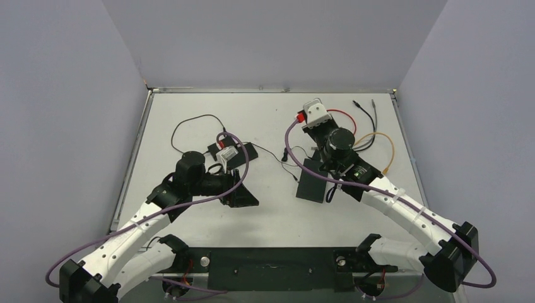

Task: Insert the plug into the switch port
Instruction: Pick up the power from the center of the board, then adjust the switch port at the center of the board.

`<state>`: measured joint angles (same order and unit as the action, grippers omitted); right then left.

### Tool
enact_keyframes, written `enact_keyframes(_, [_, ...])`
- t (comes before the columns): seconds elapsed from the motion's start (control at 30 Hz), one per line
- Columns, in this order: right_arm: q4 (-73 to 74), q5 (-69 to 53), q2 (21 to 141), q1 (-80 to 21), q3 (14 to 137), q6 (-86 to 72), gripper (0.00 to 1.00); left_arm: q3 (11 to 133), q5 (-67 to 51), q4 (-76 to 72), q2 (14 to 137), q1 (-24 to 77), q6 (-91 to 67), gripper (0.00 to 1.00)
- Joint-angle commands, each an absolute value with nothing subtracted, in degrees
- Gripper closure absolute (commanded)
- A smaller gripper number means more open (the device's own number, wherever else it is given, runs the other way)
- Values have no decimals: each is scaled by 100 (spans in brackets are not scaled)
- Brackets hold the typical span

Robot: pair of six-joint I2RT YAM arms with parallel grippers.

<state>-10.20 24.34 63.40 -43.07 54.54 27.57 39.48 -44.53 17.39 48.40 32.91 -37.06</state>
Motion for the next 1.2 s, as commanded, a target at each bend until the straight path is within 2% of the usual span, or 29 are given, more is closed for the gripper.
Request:
enact_keyframes(0.0, [-1072,2630,6468,-3913,5542,2305,100,3714,-4281,835,5041,3385,-3940,36])
enact_keyframes(0.27, [-160,3132,6148,-3493,4801,322,100,3399,-3873,-190,5856,3895,-4216,33])
enact_keyframes(0.47, [317,3030,5892,-3237,4250,-717,100,3865,-3517,-711,6905,4571,-4191,32])
enact_keyframes(0.83, [74,2897,4785,-3207,3814,-1073,100,5221,-2852,-1540,9062,5517,-4288,33])
enact_keyframes(1.17, [-32,3494,4402,-3200,3817,-1009,100,6561,-2890,-2232,10709,5974,-4743,33])
